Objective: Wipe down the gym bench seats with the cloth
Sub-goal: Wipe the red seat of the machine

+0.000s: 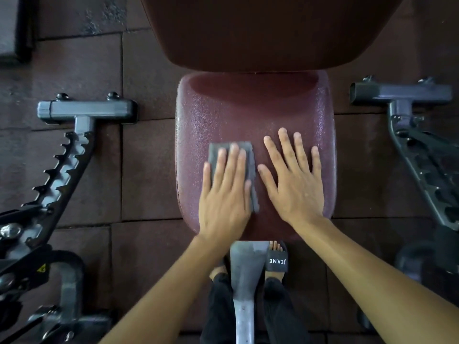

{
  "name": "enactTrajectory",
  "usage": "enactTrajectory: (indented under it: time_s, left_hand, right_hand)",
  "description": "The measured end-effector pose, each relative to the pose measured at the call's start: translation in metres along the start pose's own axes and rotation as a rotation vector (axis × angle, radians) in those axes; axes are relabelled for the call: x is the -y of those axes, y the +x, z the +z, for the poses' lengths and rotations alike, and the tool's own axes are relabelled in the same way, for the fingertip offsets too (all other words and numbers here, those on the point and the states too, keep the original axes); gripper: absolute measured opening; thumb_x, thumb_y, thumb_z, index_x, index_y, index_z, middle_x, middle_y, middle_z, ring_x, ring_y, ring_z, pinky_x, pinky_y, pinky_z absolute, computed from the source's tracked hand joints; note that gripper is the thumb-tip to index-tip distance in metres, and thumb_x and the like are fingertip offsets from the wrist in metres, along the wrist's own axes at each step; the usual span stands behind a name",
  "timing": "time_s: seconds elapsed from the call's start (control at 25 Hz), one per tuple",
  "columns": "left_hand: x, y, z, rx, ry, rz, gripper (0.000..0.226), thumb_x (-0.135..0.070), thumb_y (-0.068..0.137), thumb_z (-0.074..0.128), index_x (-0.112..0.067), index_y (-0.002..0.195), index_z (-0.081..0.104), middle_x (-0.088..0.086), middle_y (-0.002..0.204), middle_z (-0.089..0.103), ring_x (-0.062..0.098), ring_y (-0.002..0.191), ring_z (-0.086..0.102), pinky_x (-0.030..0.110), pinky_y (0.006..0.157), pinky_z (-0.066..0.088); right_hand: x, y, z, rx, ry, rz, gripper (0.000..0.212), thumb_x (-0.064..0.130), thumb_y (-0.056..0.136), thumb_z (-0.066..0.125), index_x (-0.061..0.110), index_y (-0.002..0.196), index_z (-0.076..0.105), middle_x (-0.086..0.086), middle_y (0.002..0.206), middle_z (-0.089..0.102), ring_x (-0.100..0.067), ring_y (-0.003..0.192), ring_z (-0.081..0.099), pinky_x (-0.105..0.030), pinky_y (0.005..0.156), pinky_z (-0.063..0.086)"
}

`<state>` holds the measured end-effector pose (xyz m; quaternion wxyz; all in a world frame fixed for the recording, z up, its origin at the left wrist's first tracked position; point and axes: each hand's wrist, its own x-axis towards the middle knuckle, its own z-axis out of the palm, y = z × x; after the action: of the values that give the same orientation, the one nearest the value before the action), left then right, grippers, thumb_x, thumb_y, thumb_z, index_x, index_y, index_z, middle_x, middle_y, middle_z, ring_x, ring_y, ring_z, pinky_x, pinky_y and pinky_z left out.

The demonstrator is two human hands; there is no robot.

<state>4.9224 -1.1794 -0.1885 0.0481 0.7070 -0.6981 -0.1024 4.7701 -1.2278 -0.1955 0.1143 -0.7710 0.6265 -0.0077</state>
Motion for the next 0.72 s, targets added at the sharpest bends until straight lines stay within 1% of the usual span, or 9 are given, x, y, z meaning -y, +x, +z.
enactTrajectory:
  time_s: [0.12, 0.24, 0.32, 0.4, 0.56, 0.64, 0.72]
  left_hand:
    - [0.010, 0.024, -0.003, -0.036, -0.073, -0.215, 0.056, -0.033, 0.106, 0.021, -0.010, 0.157, 0.012, 0.007, 0.165, 0.008, 0.021, 0.153, 0.003, 0.046, 0.124, 0.006]
    - [0.008, -0.013, 0.002, -0.061, -0.119, -0.351, 0.057, -0.034, 0.106, 0.017, -0.009, 0.157, 0.007, 0.006, 0.165, 0.004, 0.021, 0.153, -0.002, 0.048, 0.124, 0.007]
    - [-0.003, -0.038, 0.006, -0.063, -0.141, -0.393, 0.057, -0.033, 0.106, 0.017, -0.009, 0.157, 0.008, 0.005, 0.165, 0.003, 0.022, 0.153, -0.003, 0.050, 0.123, 0.007]
    - [-0.016, -0.047, 0.008, -0.053, -0.129, -0.350, 0.057, -0.032, 0.106, 0.018, -0.008, 0.157, 0.011, 0.006, 0.165, 0.006, 0.023, 0.153, 0.000, 0.051, 0.123, 0.006]
    - [-0.023, -0.024, 0.008, -0.029, -0.067, -0.143, 0.056, -0.032, 0.105, 0.018, -0.010, 0.157, 0.014, 0.007, 0.165, 0.010, 0.022, 0.153, 0.003, 0.048, 0.124, 0.005]
    - [-0.024, -0.002, 0.009, -0.038, -0.063, -0.136, 0.057, -0.033, 0.105, 0.019, -0.010, 0.157, 0.013, 0.006, 0.165, 0.010, 0.021, 0.153, 0.004, 0.047, 0.124, 0.004]
    - [-0.033, 0.015, 0.007, -0.027, -0.069, -0.153, 0.057, -0.033, 0.105, 0.020, -0.010, 0.157, 0.012, 0.006, 0.165, 0.009, 0.021, 0.153, 0.003, 0.046, 0.124, 0.004]
  right_hand:
    - [0.000, -0.001, -0.001, -0.026, 0.026, 0.001, 0.057, 0.052, 0.105, 0.019, 0.033, 0.158, 0.014, 0.004, 0.167, 0.007, -0.022, 0.155, 0.004, -0.050, 0.124, 0.003]
    - [-0.001, -0.001, -0.002, -0.030, 0.017, 0.002, 0.056, 0.051, 0.105, 0.021, 0.032, 0.158, 0.015, 0.003, 0.167, 0.010, -0.023, 0.154, 0.007, -0.049, 0.123, 0.004]
    - [-0.001, 0.000, -0.001, -0.037, 0.024, 0.003, 0.056, 0.051, 0.105, 0.022, 0.033, 0.158, 0.015, 0.004, 0.167, 0.010, -0.023, 0.154, 0.007, -0.049, 0.123, 0.003]
    - [-0.001, 0.000, 0.000, -0.038, 0.039, 0.002, 0.056, 0.051, 0.105, 0.023, 0.033, 0.158, 0.016, 0.004, 0.167, 0.009, -0.022, 0.154, 0.007, -0.049, 0.123, 0.003]
    - [0.000, 0.001, -0.003, -0.038, 0.064, 0.002, 0.054, 0.050, 0.106, 0.025, 0.034, 0.157, 0.020, 0.005, 0.167, 0.011, -0.020, 0.154, 0.006, -0.048, 0.124, 0.003]
    - [-0.001, 0.002, -0.008, -0.060, 0.200, 0.022, 0.049, 0.044, 0.107, 0.029, 0.033, 0.154, 0.029, 0.008, 0.165, 0.018, -0.015, 0.154, 0.008, -0.044, 0.125, 0.003]
    - [0.000, 0.004, -0.014, -0.084, 0.446, 0.090, 0.044, 0.034, 0.107, 0.032, 0.029, 0.150, 0.040, 0.009, 0.162, 0.029, -0.009, 0.152, 0.013, -0.040, 0.126, 0.003]
